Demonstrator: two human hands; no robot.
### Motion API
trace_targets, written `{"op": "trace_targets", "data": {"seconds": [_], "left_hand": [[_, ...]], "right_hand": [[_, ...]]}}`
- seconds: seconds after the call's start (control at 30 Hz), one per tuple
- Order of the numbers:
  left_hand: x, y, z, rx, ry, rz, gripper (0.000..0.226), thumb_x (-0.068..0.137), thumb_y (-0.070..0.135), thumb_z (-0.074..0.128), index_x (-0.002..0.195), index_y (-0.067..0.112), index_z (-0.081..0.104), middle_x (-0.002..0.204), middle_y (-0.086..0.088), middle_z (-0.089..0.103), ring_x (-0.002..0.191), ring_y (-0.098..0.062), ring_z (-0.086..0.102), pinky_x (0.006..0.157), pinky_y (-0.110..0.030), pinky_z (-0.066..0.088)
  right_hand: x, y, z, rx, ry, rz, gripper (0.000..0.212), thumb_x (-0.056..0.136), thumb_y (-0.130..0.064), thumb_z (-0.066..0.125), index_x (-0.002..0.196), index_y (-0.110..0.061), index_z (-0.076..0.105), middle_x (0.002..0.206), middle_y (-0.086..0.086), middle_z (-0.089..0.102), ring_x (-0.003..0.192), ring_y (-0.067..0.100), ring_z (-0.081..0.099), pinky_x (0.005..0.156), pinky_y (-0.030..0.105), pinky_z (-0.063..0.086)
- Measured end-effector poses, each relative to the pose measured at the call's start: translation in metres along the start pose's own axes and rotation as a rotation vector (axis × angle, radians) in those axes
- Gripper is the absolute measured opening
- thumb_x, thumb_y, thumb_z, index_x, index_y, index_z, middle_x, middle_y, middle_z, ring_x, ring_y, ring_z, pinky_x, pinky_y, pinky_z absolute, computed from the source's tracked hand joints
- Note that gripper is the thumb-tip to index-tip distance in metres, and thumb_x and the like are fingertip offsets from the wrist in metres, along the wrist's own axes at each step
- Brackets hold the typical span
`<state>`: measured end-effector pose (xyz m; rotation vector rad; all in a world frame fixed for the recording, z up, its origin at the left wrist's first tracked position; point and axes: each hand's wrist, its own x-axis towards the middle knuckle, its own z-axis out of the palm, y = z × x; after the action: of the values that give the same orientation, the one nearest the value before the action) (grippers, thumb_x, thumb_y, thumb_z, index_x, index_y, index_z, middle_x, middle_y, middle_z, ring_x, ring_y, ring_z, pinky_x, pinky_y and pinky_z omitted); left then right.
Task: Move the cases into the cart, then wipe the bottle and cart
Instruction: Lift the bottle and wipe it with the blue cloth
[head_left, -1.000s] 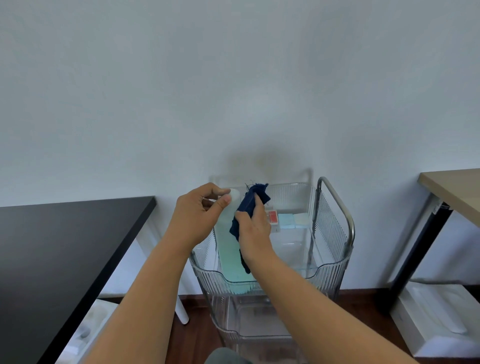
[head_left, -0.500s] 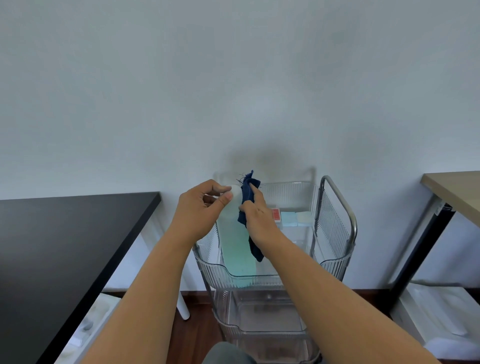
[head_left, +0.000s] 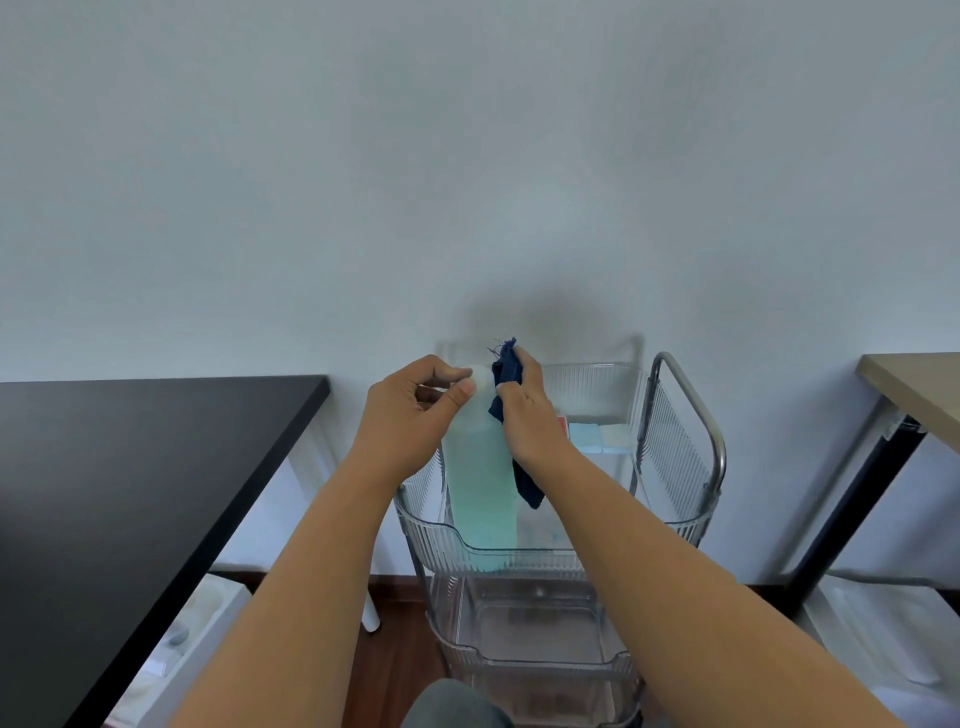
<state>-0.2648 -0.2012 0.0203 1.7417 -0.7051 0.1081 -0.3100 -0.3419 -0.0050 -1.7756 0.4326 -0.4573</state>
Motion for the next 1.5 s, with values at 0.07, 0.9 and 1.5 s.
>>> {"op": "trace_targets", "data": {"seconds": [0.07,0.9,1.5], "left_hand": [[-0.001,0.000,-0.001,-0.016,0.002,0.001,0.013,0.086,0.027,0.075,0.080,0.038,0.072,0.084,0.019,0.070,0.064,0.004,0.056,0.062,-0.007,0.046],[0.008,-0.005,-0.012,0.045,-0.185,-0.010,0.017,0.090,0.025,0.071,0.094,0.032,0.056,0.092,0.013,0.067,0.084,-0.001,0.064,0.078,-0.013,0.047],[-0.002,-0.018,-0.017,0.240,-0.144,-0.032,0.030,0.094,0.039,0.062,0.110,0.053,0.041,0.112,0.030,0.053,0.104,0.016,0.048,0.078,-0.010,0.038]], "right_hand": [[0.006,-0.003,0.000,-0.004,-0.018,0.025,0.055,0.095,-0.023,0.029,0.147,-0.039,0.022,0.114,0.007,0.057,0.080,0.015,0.052,0.062,0.026,0.035],[-0.032,0.069,0.006,0.397,-0.323,-0.111,0.062,0.089,-0.043,0.057,0.143,-0.048,0.026,0.141,-0.013,0.048,0.125,0.000,0.052,0.097,0.020,0.046],[-0.026,0.071,0.019,0.260,-0.355,-0.126,0.088,0.075,-0.055,0.074,0.137,-0.069,0.014,0.144,-0.017,0.043,0.127,0.005,0.050,0.109,0.039,0.042]]}}
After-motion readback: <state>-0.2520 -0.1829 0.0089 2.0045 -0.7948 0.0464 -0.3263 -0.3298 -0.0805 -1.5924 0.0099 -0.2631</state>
